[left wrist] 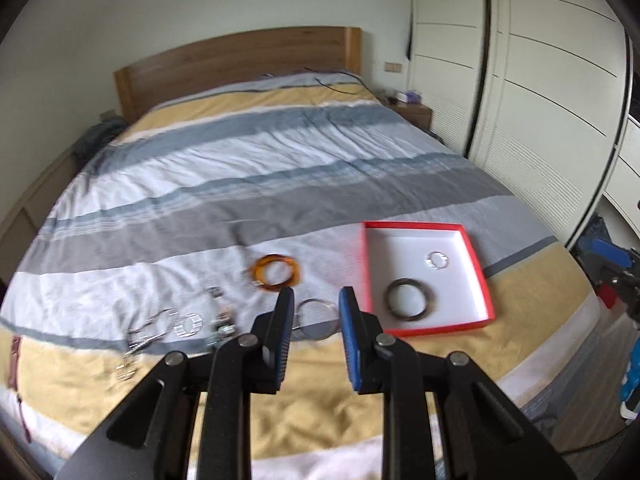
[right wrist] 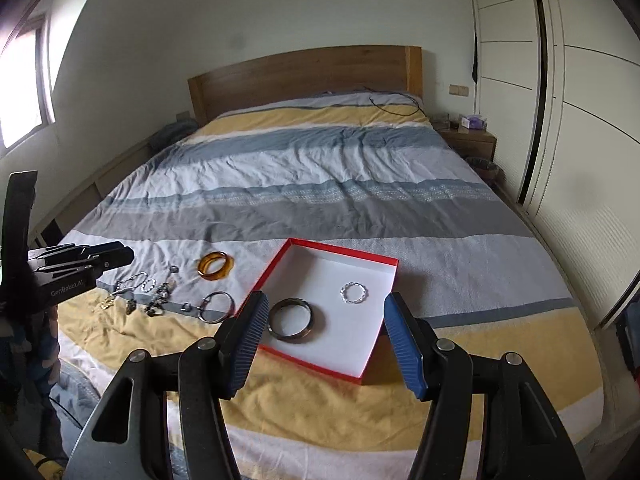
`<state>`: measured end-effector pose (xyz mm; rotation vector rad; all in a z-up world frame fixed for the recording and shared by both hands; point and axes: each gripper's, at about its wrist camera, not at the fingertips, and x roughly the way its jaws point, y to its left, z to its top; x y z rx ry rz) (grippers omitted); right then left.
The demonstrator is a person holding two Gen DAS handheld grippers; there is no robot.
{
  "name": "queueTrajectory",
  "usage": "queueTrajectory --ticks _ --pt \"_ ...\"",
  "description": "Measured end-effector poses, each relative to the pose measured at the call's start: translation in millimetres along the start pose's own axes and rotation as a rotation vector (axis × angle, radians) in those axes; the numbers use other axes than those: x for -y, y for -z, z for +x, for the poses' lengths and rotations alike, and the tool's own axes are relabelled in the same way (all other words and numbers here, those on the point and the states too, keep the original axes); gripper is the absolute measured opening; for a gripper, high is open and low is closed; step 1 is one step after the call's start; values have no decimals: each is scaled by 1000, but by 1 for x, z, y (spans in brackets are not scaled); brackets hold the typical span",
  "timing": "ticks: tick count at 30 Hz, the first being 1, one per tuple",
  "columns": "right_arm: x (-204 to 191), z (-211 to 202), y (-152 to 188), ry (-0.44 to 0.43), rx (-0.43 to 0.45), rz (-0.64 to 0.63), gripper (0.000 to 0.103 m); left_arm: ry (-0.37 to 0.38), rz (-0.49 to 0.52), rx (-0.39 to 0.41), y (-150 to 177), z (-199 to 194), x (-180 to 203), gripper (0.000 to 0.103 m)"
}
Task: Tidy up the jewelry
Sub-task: 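Lift both open tools away from the box and move toward the remaining jewelry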
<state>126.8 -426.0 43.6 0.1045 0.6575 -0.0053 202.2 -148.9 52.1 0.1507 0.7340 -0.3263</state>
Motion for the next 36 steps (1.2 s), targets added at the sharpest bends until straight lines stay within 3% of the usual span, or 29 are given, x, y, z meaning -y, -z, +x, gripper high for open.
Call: queueTrajectory --ticks 8,17,23,27,32,36 --pt "-32 -90 32 -13 102 56 60 -142 -105 65 54 -100 -92 32" --pt "-92 -160 46 -60 195 -17 60 -245 -206 135 121 -178 -142 32" --pt "-133 -178 44 -126 262 -81 60 -307 -239 161 150 -213 -164 32" --pt "-153 -176 44 -176 272 -104 58 -323 -278 165 159 -222 -176 32" --pt "-171 -154 48 -215 226 -133 57 -285 -281 126 157 -200 -179 33" --pt "-178 -124 52 -224 163 -127 55 -247 -269 75 155 -163 -175 46"
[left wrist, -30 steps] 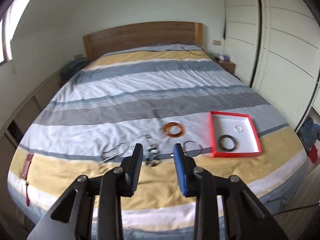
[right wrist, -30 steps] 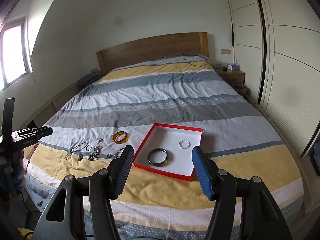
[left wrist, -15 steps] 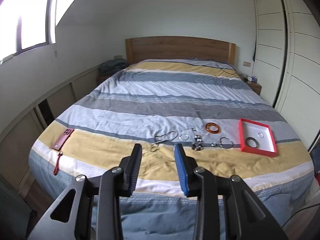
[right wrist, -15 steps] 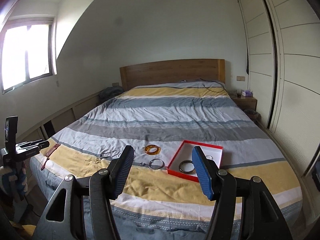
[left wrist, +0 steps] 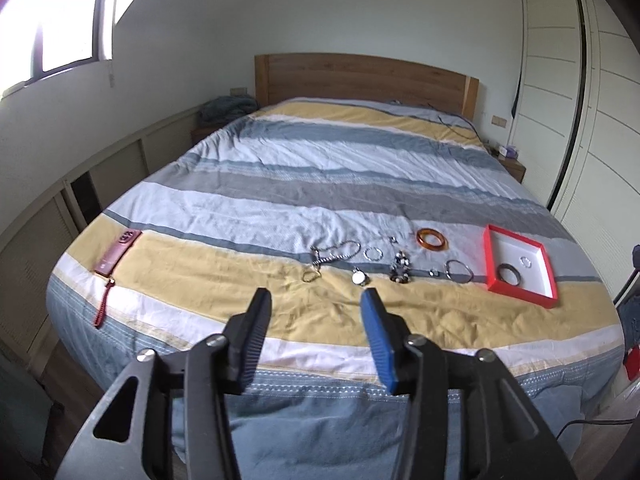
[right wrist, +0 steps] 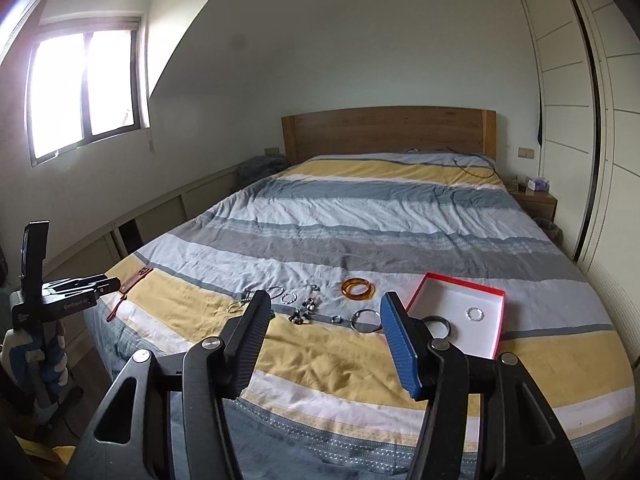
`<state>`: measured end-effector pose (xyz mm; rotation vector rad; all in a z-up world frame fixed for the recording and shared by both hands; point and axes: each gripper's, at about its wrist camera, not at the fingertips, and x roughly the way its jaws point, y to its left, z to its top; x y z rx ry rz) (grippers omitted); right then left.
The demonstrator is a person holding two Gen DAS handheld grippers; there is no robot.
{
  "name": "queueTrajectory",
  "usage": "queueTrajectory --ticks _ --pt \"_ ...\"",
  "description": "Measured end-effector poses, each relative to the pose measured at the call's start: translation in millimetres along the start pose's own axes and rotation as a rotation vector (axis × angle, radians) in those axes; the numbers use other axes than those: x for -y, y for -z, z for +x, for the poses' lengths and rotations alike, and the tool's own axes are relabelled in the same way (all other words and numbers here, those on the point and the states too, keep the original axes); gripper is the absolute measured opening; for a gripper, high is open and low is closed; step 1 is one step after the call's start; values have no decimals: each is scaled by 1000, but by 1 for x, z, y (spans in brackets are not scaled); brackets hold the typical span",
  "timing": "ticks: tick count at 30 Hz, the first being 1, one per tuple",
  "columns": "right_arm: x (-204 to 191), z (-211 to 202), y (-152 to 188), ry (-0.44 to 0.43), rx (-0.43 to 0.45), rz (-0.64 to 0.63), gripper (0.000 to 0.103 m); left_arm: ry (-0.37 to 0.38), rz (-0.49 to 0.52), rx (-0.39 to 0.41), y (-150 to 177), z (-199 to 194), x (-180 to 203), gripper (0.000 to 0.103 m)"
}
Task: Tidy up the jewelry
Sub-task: 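Lift both open tools away from the box and move toward the remaining jewelry, then grasp the small silver ring with the right tool while the left tool grasps the silver watch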
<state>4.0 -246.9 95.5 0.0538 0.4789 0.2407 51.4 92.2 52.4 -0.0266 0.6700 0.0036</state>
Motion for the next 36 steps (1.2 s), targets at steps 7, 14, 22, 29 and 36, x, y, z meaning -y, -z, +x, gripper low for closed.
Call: queueTrajectory --ticks 7,14,22,29,36 --pt "5 86 19 -34 -148 30 49 40 20 -125 11 78 20 46" --pt "8 186 43 -81 -303 40 45 71 23 -220 15 158 36 46" --pt "17 289 65 -122 -442 66 43 98 2 -300 13 243 51 46" --pt "17 360 86 -136 -513 84 42 82 -14 -344 14 299 49 46" --pt "27 402 95 -122 -533 108 40 96 1 -347 10 330 56 46"
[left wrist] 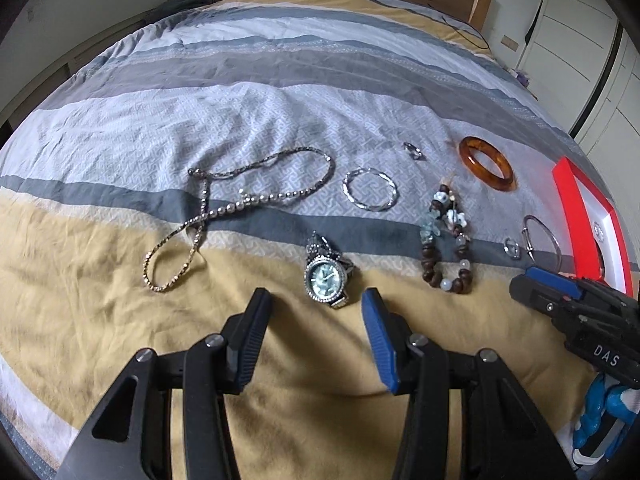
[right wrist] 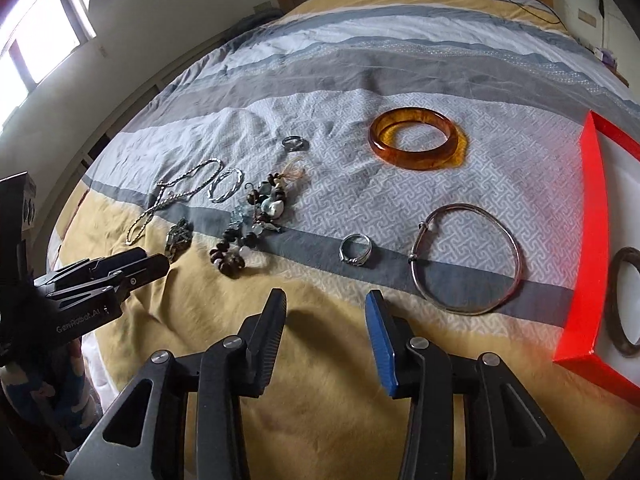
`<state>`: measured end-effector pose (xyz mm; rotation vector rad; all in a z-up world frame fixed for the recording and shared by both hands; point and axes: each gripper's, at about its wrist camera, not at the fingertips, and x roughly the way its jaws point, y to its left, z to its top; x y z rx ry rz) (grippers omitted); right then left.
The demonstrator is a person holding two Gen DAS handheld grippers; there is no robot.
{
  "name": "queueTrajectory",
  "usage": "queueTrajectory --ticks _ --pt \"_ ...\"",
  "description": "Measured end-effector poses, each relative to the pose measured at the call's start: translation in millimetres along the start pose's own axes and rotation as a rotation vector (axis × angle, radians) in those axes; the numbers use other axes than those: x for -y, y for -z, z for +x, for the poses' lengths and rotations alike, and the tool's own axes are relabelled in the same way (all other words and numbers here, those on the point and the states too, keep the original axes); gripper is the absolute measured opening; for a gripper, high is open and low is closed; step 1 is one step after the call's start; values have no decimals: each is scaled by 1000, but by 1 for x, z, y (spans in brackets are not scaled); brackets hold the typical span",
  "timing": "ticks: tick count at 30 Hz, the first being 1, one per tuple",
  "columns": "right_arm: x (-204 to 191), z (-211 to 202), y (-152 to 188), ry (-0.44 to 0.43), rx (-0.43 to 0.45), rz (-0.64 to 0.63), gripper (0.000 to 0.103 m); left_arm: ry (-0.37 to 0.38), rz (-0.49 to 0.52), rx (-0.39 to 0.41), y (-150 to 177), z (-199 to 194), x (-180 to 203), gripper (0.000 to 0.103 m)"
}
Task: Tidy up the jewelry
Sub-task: 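Grasp the small silver ring with the right tool while the left tool grasps the silver watch, then carry the silver ring with the right tool while the left tool carries the watch to the box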
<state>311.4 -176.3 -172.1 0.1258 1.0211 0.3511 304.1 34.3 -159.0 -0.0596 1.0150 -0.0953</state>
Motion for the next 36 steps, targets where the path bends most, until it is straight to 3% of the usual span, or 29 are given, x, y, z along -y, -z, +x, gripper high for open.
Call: queueTrajectory --ticks 4,11,15,20,24,26,36 --pt "7 10 -9 9 11 16 38 -1 4 4 -4 9 1 44" --pt "8 23 -21 40 18 -3 29 3 -7 8 -6 16 -4 21" --pt "9 28 -21 57 15 -18 18 9 -13 6 -6 17 -6 19" --pt "7 29 -22 63 12 -36 18 14 -24 0 -8 14 -9 18" --pt "3 18 -22 50 27 -37 18 12 -20 7 -7 2 -6 18" --pt "-1 10 -21 44 34 -44 18 16 -17 7 -6 -5 -5 10" --pt "-28 -54 -9 23 102 -70 18 22 0 69 7 -64 -1 10"
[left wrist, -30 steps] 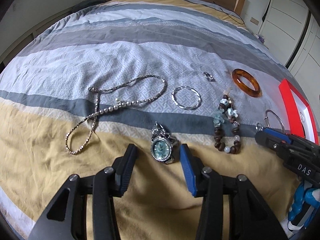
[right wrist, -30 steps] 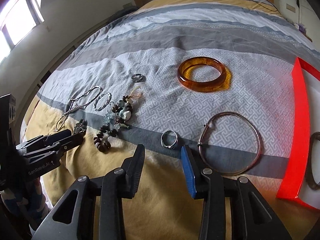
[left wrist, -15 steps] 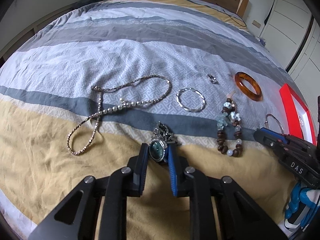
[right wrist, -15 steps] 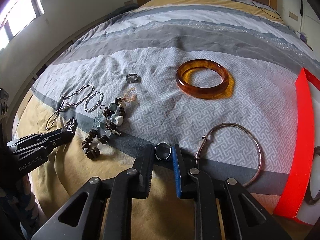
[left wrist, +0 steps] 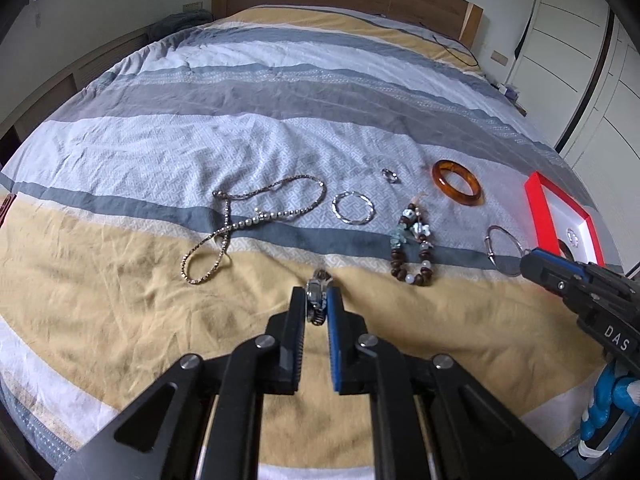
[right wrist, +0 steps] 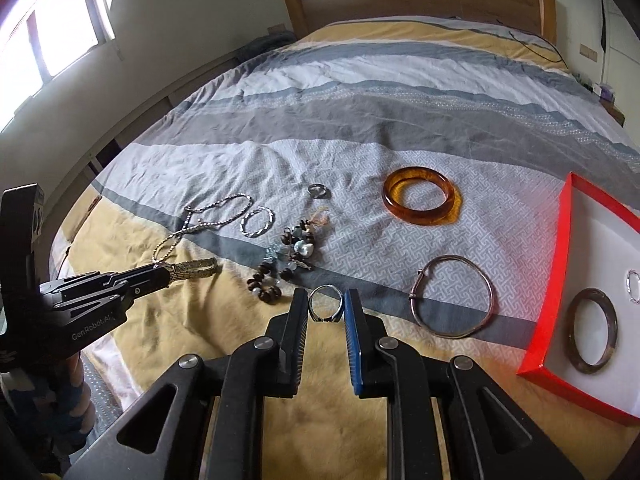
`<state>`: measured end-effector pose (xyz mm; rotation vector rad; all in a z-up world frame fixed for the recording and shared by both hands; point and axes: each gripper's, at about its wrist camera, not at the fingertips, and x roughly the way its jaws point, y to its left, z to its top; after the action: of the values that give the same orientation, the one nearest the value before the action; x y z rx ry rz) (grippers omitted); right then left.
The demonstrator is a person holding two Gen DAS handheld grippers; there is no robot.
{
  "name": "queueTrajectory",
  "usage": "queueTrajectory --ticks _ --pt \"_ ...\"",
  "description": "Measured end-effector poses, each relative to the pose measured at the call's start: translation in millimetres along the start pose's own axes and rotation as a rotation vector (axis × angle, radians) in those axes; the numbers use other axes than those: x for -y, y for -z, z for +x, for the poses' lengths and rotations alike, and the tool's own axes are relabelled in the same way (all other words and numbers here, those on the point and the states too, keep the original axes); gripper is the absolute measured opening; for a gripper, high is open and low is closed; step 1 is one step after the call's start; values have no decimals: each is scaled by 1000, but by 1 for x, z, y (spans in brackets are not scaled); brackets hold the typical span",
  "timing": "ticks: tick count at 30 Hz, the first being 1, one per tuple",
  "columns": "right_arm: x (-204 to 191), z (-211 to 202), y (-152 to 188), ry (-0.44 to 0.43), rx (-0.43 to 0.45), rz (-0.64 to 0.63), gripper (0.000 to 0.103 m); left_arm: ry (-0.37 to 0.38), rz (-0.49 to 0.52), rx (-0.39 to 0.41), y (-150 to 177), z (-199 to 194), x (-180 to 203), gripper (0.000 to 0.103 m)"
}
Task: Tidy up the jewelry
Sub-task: 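Carry the silver ring with the right tool while the left tool carries the watch to the box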
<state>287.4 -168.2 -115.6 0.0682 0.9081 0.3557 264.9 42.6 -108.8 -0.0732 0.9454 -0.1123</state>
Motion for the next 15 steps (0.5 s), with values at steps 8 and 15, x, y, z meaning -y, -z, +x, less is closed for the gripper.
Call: queueTrajectory --ticks 8,15 --pt "-27 -69 9 0 77 -27 18 14 15 78 14 -65 7 10" --pt "-37 -128 34 12 141 -35 18 40 46 121 30 -109 32 9"
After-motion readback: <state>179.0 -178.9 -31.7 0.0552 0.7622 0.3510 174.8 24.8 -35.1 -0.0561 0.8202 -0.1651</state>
